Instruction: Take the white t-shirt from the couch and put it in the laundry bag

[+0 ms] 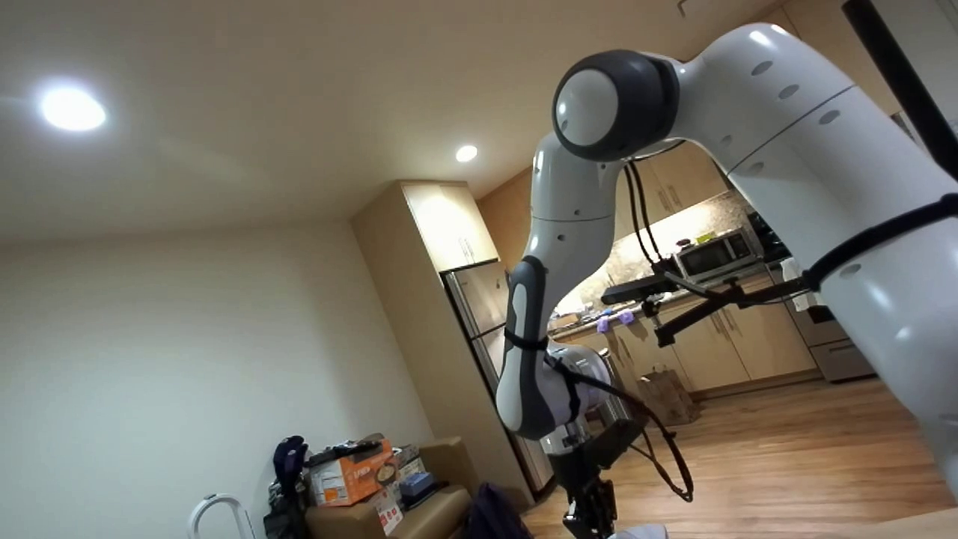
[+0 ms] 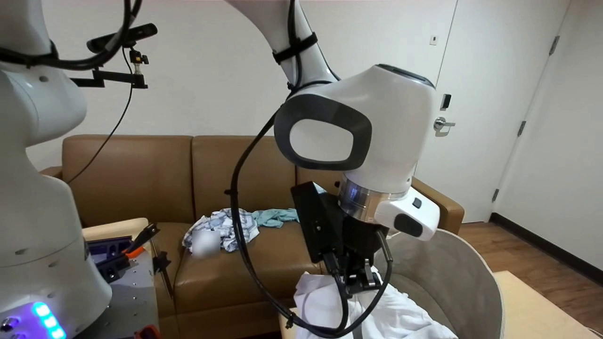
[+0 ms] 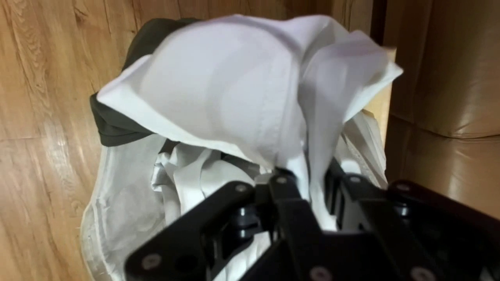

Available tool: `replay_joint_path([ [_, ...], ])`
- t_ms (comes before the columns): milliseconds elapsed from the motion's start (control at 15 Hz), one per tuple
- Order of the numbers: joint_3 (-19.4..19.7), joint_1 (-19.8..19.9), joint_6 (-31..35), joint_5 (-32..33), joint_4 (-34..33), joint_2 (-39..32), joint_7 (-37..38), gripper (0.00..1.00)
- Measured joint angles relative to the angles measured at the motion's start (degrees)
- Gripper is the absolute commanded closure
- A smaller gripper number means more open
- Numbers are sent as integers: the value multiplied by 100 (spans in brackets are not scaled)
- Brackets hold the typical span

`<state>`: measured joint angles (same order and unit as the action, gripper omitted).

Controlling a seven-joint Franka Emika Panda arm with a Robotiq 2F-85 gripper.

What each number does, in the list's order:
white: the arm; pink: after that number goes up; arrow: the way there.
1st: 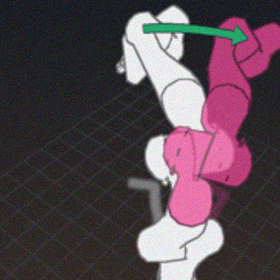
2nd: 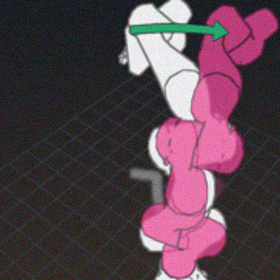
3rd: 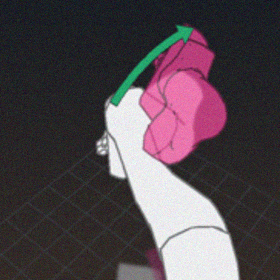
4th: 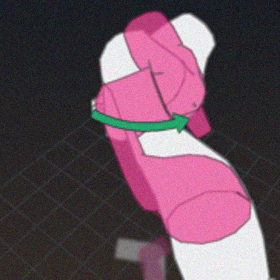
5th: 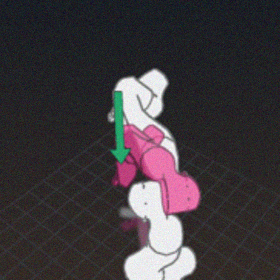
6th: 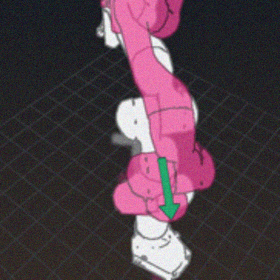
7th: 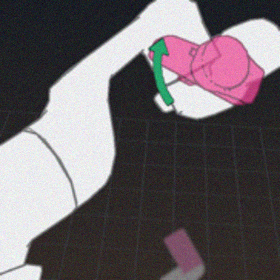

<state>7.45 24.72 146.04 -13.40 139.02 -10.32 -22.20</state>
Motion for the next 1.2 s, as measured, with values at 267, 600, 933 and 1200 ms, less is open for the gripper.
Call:
replay_joint_path([
  [267, 347, -121, 102, 39, -9, 314, 79, 20],
  [600, 598, -409, 156, 427, -4, 912, 830, 11],
  [933, 625, -460, 156, 478, 32, 1024, 935, 7],
  [1200, 631, -460, 156, 478, 49, 1024, 935, 7],
])
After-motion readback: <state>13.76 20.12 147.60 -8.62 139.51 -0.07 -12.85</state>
